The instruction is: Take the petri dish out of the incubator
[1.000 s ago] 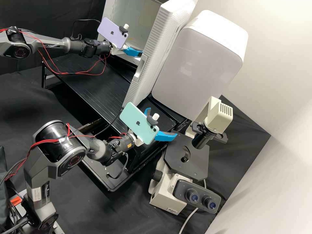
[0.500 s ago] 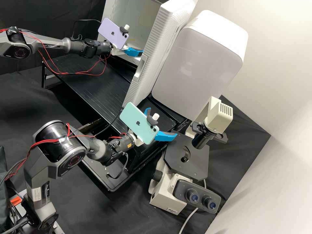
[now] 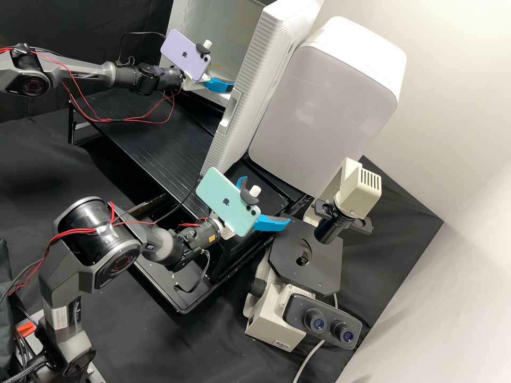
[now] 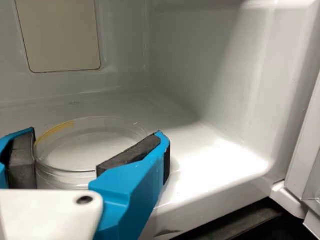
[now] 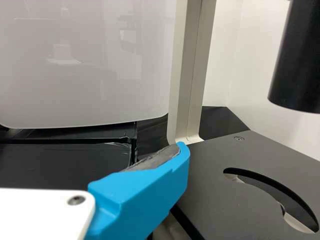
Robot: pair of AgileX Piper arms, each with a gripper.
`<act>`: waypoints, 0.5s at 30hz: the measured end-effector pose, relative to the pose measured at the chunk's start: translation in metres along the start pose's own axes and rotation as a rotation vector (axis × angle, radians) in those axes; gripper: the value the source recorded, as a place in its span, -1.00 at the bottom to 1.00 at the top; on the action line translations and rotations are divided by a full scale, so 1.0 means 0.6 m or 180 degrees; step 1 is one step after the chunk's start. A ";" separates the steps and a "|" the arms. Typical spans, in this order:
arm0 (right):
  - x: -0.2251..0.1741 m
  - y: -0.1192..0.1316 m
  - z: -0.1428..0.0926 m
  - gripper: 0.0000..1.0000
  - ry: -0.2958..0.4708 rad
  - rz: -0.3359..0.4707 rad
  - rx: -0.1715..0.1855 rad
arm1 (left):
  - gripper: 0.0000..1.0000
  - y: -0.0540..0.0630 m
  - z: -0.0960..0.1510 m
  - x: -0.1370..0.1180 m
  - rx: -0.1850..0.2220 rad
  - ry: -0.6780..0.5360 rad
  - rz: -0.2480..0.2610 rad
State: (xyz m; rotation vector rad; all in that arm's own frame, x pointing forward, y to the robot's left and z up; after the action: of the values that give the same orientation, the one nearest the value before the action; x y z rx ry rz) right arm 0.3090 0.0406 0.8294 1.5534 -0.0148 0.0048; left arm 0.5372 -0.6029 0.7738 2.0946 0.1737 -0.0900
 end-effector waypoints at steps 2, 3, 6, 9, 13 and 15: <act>0.000 0.000 0.000 1.00 0.0000 0.0000 0.0000 | -1.00 0.000 0.000 0.000 0.0003 -0.0001 0.0006; 0.000 0.000 0.000 1.00 0.0000 0.0000 0.0000 | -1.00 -0.001 0.000 0.000 -0.0020 0.0000 0.0000; 0.000 0.000 0.000 1.00 0.0000 0.0000 0.0000 | -1.00 -0.007 -0.002 -0.003 0.0045 -0.0001 0.0004; 0.000 0.000 0.000 1.00 0.0000 0.0000 0.0000 | -1.00 -0.006 0.000 -0.014 0.0062 -0.0016 0.0028; 0.000 0.000 0.000 1.00 0.0000 0.0000 0.0000 | -1.00 -0.007 -0.002 -0.032 0.0117 0.0010 0.0035; 0.000 0.000 0.000 1.00 0.0000 0.0000 0.0000 | -1.00 -0.006 0.000 -0.045 0.0173 0.0000 0.0053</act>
State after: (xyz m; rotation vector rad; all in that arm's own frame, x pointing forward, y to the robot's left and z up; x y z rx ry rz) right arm 0.3090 0.0406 0.8294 1.5534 -0.0148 0.0048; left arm 0.5101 -0.6036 0.7746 2.1498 0.1553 -0.0853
